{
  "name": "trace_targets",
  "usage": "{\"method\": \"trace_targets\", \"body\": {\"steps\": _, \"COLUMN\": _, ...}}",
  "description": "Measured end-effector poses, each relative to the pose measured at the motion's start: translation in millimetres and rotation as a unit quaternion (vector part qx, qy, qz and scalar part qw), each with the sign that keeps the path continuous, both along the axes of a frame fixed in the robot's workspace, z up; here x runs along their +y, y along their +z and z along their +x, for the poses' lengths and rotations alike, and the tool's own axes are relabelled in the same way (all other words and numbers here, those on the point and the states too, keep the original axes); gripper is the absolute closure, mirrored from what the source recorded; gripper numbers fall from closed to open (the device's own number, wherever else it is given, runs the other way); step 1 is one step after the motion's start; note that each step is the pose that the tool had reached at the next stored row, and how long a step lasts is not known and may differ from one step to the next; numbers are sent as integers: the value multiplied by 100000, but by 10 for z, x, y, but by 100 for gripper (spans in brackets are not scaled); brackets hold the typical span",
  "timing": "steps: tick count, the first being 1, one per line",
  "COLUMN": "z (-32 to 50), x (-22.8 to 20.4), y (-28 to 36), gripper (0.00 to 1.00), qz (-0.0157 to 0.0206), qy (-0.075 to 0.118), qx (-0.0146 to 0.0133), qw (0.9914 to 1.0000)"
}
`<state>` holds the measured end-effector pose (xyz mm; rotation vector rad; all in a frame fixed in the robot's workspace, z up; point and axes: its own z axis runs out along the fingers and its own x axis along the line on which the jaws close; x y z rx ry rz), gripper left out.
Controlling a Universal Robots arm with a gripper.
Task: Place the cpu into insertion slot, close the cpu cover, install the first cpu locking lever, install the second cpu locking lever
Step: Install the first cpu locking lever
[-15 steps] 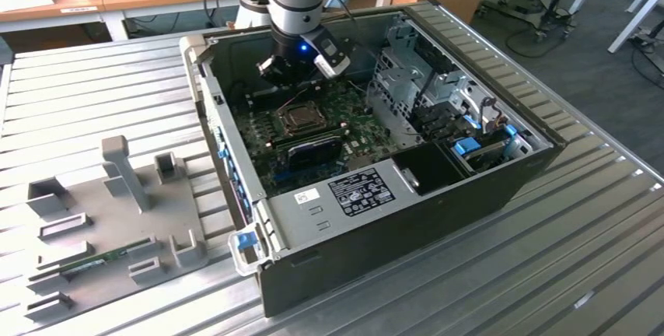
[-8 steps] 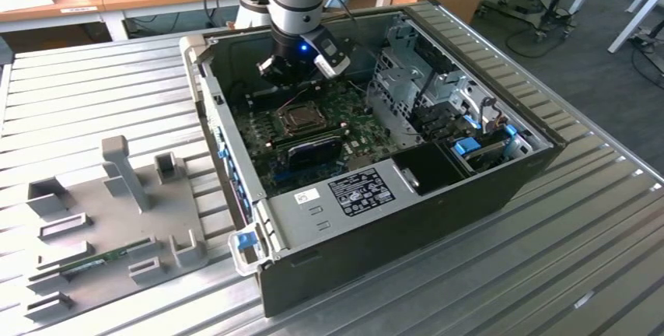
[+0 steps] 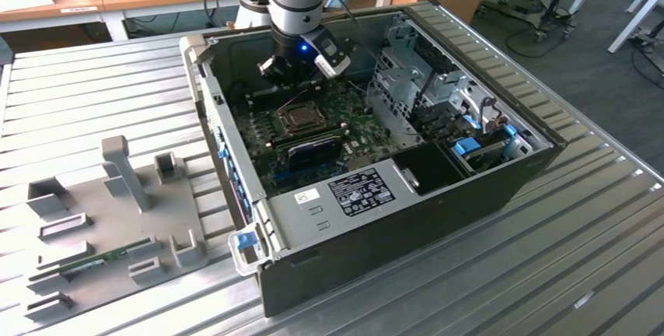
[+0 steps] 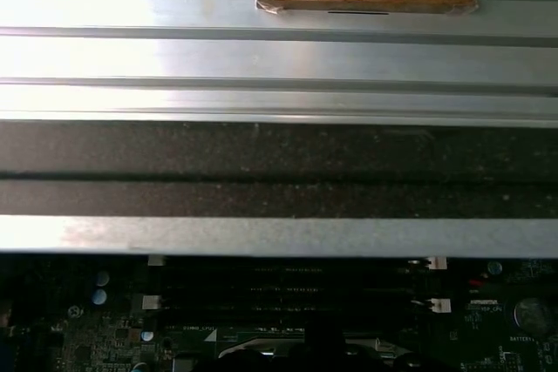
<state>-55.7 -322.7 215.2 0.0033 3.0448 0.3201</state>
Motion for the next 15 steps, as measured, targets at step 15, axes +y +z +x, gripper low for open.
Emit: {"method": "trace_targets", "body": {"steps": 15, "z": 0, "x": -3, "y": 0, "gripper": 90, "qz": 999, "qy": -6, "qx": -28, "qw": 99995}}
